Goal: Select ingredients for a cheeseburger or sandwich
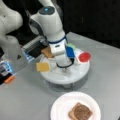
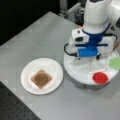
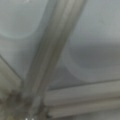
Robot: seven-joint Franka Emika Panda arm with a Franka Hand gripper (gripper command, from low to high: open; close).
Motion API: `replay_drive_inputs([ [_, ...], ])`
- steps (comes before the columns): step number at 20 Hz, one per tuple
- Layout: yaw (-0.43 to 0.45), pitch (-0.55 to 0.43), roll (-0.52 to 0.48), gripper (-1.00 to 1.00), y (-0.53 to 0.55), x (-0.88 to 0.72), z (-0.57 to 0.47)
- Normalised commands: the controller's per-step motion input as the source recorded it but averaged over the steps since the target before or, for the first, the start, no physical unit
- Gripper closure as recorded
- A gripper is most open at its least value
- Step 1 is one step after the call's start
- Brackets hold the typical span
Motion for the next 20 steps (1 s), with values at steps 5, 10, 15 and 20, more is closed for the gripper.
replay_drive_inputs([
  [5, 0.332, 0.119, 0.048, -1.00, 0.04, -0.07, -0.72],
  [10, 0.470, 0.253, 0.087, -1.00, 0.02, 0.01, -0.67],
  [15, 0.529, 0.361, 0.136, -1.00, -0.01, 0.11, -0.60],
  [20, 0.450, 0.375, 0.096, -1.00, 0.03, 0.18, -0.53],
])
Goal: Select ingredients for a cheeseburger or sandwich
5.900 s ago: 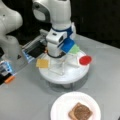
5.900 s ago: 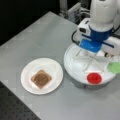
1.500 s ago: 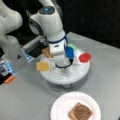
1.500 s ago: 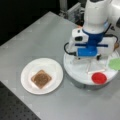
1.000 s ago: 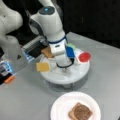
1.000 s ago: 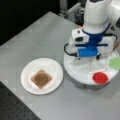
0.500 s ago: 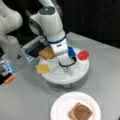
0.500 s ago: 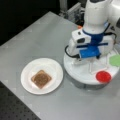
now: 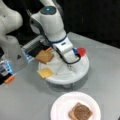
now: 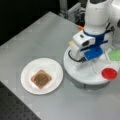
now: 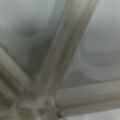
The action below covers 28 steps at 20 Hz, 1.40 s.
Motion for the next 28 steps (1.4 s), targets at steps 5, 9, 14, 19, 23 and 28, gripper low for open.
replay_drive_inputs([
  [5, 0.421, 0.429, 0.045, -1.00, 0.08, 0.25, -0.45],
  [9, 0.445, 0.461, 0.029, -1.00, 0.14, 0.35, -0.41],
  [14, 0.361, 0.470, 0.045, -1.00, 0.15, 0.41, -0.43],
  [19, 0.288, 0.469, 0.038, -1.00, 0.14, 0.41, -0.42],
  [23, 0.224, 0.485, 0.046, -1.00, 0.14, 0.39, -0.38],
  [28, 0.163, 0.507, 0.045, -1.00, 0.16, 0.35, -0.24],
])
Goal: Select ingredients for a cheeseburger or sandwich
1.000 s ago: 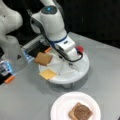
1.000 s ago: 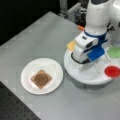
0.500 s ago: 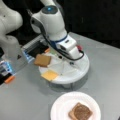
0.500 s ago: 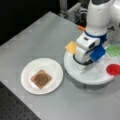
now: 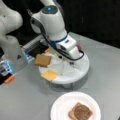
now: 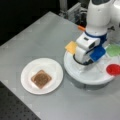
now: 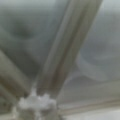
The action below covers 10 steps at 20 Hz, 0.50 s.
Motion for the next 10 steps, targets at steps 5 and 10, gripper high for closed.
replay_drive_inputs([
  [5, 0.068, 0.506, 0.011, -1.00, 0.19, 0.27, 0.05],
  [10, 0.035, 0.476, -0.018, -1.00, 0.16, 0.28, 0.35],
])
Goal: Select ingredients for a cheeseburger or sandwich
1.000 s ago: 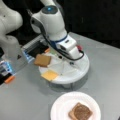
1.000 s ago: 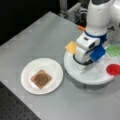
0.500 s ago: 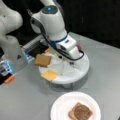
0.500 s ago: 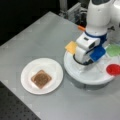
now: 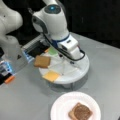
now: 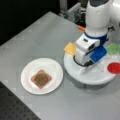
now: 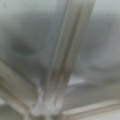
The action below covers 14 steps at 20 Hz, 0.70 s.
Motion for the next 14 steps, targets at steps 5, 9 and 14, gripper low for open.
replay_drive_inputs([
  [5, 0.013, 0.364, -0.032, -1.00, 0.05, 0.32, 0.35],
  [9, 0.000, 0.313, -0.044, -1.00, -0.06, 0.33, 0.26],
  [14, -0.207, 0.296, -0.078, -1.00, -0.12, 0.24, 0.36],
])
